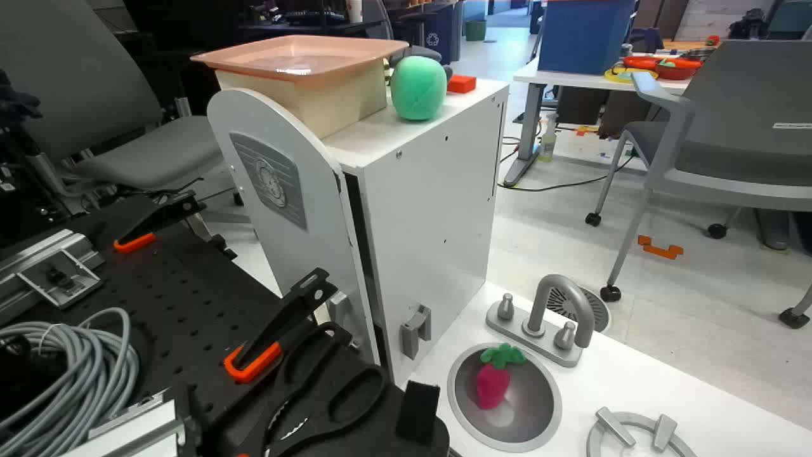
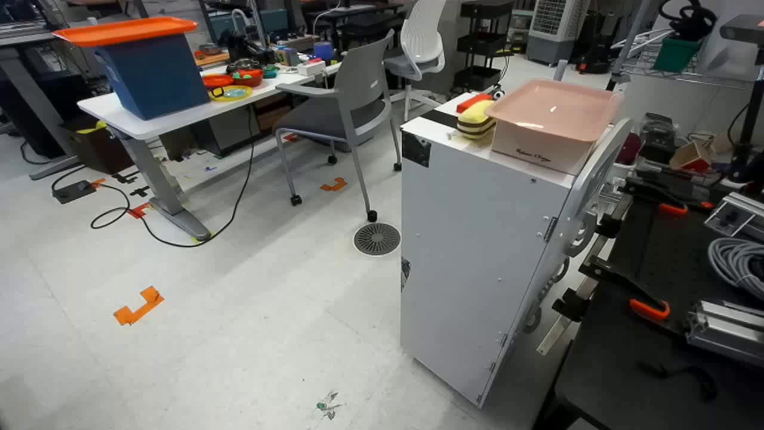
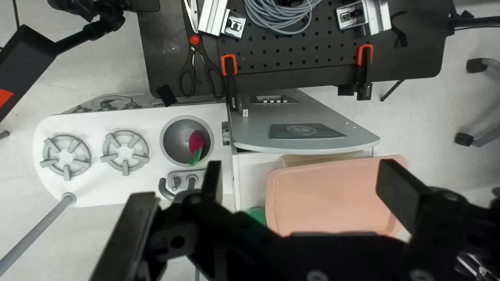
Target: Pick up the peach tray from the top of the white box and place it down on the box
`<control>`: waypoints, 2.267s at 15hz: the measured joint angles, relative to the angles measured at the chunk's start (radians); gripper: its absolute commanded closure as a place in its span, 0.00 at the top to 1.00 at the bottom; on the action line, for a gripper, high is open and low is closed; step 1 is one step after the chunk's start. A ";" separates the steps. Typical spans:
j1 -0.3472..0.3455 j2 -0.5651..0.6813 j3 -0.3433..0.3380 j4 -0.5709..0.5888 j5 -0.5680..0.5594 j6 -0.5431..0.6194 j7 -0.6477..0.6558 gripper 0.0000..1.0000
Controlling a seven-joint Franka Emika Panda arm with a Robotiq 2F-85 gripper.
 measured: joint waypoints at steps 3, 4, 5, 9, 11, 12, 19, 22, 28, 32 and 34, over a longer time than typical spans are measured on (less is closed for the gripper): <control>0.000 -0.001 0.000 0.002 0.000 0.000 0.000 1.00; 0.000 -0.001 0.000 0.002 0.000 0.000 0.000 1.00; 0.000 -0.001 0.000 0.002 0.000 0.000 0.000 1.00; 0.000 -0.001 0.000 0.002 0.000 0.000 0.000 1.00; 0.000 -0.001 0.000 0.002 0.000 0.000 0.000 1.00; 0.000 -0.001 0.000 0.002 0.000 0.000 0.000 1.00; 0.000 -0.001 0.000 0.002 0.000 0.000 0.000 1.00; 0.000 -0.001 0.000 0.002 0.000 0.000 0.000 1.00; -0.010 0.024 0.000 0.002 -0.004 0.053 0.032 1.00; -0.032 0.112 -0.001 0.038 -0.006 0.132 0.071 1.00; -0.037 0.179 -0.001 0.075 -0.006 0.144 0.087 1.00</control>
